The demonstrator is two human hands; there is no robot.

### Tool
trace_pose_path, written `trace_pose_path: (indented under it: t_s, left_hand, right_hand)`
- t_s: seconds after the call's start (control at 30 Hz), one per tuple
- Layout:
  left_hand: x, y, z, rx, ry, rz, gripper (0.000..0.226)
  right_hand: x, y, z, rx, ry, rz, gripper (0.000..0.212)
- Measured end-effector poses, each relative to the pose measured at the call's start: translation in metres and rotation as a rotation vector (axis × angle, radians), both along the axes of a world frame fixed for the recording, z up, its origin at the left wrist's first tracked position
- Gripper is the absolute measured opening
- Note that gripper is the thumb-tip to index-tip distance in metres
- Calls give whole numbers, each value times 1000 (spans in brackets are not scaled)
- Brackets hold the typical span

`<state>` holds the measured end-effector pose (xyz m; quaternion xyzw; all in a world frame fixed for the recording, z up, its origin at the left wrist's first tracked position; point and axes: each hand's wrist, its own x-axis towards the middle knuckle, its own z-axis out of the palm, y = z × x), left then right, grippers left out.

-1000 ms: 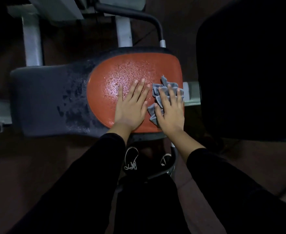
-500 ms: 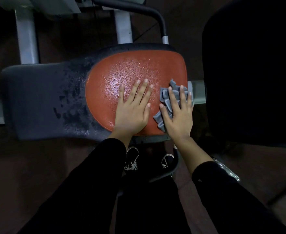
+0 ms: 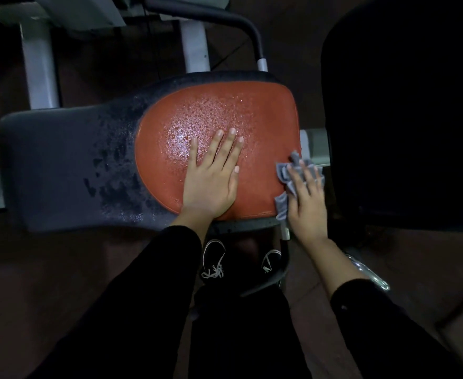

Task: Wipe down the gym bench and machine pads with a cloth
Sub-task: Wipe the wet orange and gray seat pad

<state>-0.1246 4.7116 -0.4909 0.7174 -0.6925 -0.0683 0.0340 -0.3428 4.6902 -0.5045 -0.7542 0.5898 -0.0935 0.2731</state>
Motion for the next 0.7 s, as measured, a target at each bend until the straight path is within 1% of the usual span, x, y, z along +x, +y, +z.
trace_pose_path:
  t_s: [0.1,0.2,0.27,0.37,0.43,0.47,0.53,0.6,0.7]
  left_hand:
    - [-1,1,0,10,-2,5,55]
    - [-1,0,-1,6,1,8,55]
    - [-1,0,-1,8,-2,6,55]
    - [0,0,-2,31,-34,1,56]
    - [0,0,-2,18,-26,5,55]
    - [0,0,-2,9,-18,7,55]
    - [-1,0,-1,1,-8,6,55]
    - [-2,0,-1,1,-6,10,56]
    - [-2,0,-1,-2,-9,16,55]
  right_hand:
    - [19,-32,8,29,-15,-98,47]
    - [49,-38,18,1,49,-84,51]
    - [61,-26,20,-57,71,6,53]
    - [58,5,13,-144,38,242,54]
    - [39,25,8,-120,36,346,52]
    - [27,32,6,-87,38,355,50]
    - [2,33,6,-33,49,323,50]
    - [-10,18,6,2,64,245,54]
    - [5,-17,12,29,40,95,59]
